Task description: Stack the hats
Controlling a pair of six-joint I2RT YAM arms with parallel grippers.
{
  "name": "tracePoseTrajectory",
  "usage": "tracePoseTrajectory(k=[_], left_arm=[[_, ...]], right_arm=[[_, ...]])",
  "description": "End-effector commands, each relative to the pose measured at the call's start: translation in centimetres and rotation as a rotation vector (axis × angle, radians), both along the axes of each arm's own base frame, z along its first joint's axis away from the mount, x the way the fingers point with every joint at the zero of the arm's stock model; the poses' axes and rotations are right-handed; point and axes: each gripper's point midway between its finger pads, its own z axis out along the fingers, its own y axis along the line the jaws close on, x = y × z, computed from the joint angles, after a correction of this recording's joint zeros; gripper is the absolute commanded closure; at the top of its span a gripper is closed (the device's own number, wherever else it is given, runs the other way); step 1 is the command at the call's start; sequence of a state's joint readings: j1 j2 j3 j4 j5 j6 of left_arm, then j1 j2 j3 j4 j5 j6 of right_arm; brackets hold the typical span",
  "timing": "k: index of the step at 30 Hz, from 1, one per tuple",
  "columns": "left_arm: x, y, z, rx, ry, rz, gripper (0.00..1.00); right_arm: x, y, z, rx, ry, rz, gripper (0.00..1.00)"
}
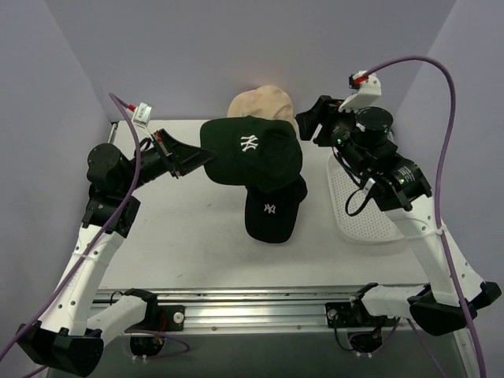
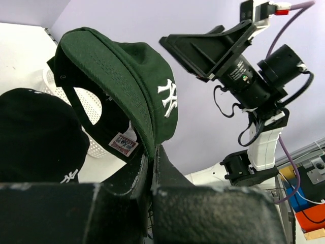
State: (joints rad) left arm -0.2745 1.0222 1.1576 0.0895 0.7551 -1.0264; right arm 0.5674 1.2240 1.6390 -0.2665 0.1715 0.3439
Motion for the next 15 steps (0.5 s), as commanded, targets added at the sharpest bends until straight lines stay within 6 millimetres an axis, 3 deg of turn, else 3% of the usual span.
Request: tracePoseTrajectory(k=[1,12,15], left_arm=[[-0.6,0.4,2.9,-0.069,-0.123,0.021,0.98],[-0.8,0.8,3.3,-0.069,-0.148,0.057,0.98],[-0.8,0.9,3.2,-0.071,-0.149,0.063,0.98]], right_arm=[[-1.8,4.3,0.2,0.052,-0.006,0.278,0.44],[-2.7,4.7,-2.9,0.056,0.027,0.32,0.49],[-2.9,4.6,-2.8,0.066,0.019,0.315,0.5]])
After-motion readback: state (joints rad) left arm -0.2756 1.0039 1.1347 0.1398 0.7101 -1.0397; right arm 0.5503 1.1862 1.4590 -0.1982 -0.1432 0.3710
